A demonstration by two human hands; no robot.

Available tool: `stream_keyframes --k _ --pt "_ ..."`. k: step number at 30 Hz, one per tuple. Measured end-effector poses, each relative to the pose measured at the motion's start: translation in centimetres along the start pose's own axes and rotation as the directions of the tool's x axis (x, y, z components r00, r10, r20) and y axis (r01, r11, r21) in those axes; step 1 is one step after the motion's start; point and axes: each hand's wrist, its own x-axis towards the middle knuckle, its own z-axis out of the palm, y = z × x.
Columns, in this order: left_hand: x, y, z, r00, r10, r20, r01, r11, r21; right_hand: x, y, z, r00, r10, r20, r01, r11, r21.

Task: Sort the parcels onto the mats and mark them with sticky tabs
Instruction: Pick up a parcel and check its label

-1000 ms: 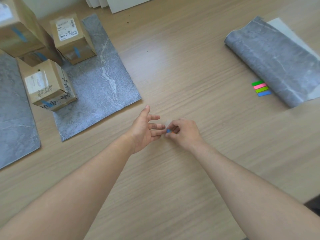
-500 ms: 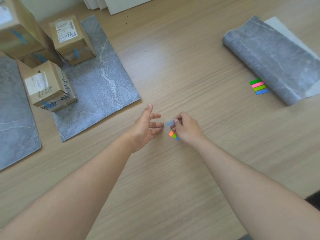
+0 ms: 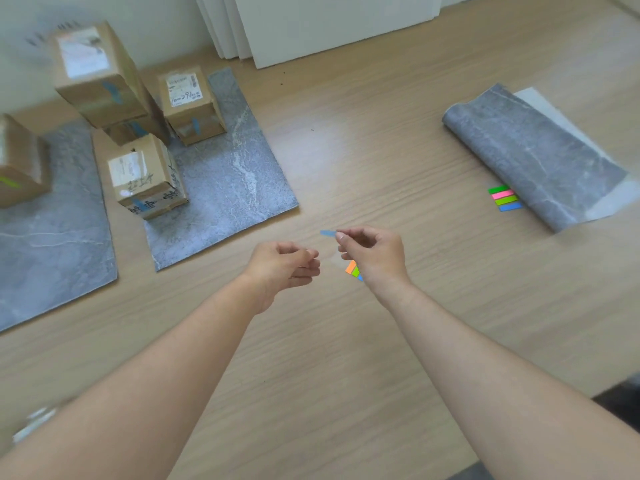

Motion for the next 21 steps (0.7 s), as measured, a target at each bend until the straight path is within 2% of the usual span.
stream_keyframes --k 4,7,10,13,17,21 --pt "-3.4 0.0 -2.7 0.996 0.063 -0.056 -0.068 0.993 -0.091 -2.8 -2.5 2.5 0.994 -0.083 0.065 0.085 0.996 -0.03" --pt "-6.3 0.0 -4.8 0.988 0.111 -0.104 -0.128 0.976 -0.175 -5.3 -4.0 4.3 0.962 -0.239 0.129 0.253 0.962 -0.107" --pt "-9.3 -0.3 -6.9 0.984 0.145 -0.101 -0.167 0.952 -0.257 -8.0 -5.0 6.2 0.87 -0.44 0.221 0.483 0.851 -0.207" --pt "-12.3 -1.3 -9.0 0.979 0.18 -0.097 -0.201 0.933 -0.3 -10.7 -5.5 8.2 0.772 -0.562 0.296 0.633 0.721 -0.282" --pt "-16.1 -3.9 -12.5 0.965 0.225 -0.136 -0.256 0.922 -0.292 -15.5 -5.5 11.0 0.706 -0.6 0.375 0.706 0.638 -0.307" --pt "-20.1 -8.1 -17.0 0.949 0.261 -0.175 -0.299 0.92 -0.252 -21.4 -4.6 14.3 0.716 -0.589 0.374 0.698 0.614 -0.37"
